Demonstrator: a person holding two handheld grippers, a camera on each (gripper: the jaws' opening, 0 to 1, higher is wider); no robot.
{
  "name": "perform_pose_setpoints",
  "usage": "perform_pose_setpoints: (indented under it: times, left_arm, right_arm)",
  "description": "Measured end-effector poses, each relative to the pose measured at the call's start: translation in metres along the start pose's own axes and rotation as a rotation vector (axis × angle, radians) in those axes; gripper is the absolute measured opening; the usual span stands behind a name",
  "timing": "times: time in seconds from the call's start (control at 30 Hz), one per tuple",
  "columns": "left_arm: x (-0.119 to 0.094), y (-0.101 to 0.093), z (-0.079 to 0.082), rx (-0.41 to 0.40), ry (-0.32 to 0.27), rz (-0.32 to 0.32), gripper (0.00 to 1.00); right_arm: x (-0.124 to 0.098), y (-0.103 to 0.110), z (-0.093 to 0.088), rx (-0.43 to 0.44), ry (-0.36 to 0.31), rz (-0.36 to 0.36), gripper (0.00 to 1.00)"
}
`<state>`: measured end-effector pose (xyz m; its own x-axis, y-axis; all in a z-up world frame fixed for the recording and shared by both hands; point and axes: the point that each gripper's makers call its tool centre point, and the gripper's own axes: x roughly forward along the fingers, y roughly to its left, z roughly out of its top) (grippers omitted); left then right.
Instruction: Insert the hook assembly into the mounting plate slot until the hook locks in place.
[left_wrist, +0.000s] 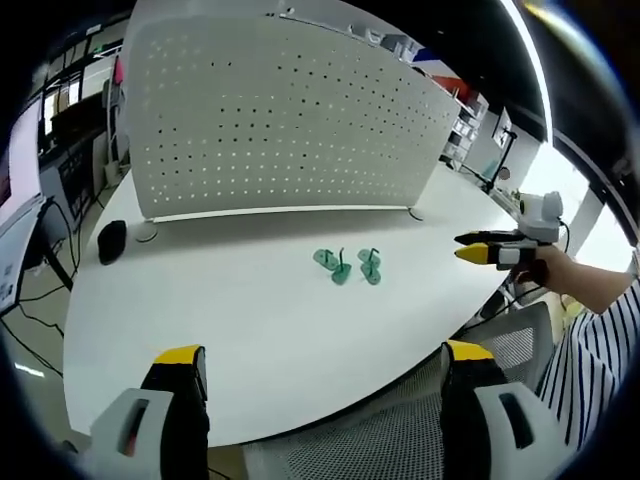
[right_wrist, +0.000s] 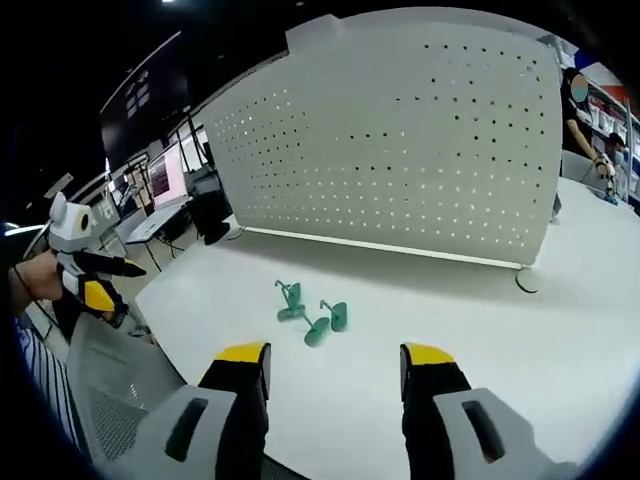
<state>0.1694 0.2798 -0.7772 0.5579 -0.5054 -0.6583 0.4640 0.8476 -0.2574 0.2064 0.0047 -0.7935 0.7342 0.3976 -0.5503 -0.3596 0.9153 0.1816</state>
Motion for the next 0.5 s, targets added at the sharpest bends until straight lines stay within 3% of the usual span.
perform_pose_setpoints:
  times: [0.17, 0.5]
  left_arm:
    - [0.000, 0.001, 0.000, 0.002, 0.005, 0.000, 0.99]
    - [-0.002, 0.007, -0.004, 0.008, 0.023, 0.015, 1.00]
  right_arm:
    - [0.011, 0.011, -0.001, 0.037, 0.009, 0.057, 0.40]
    - [0.038, 0.024, -0.008, -0.006, 0.071, 0.121, 0.32]
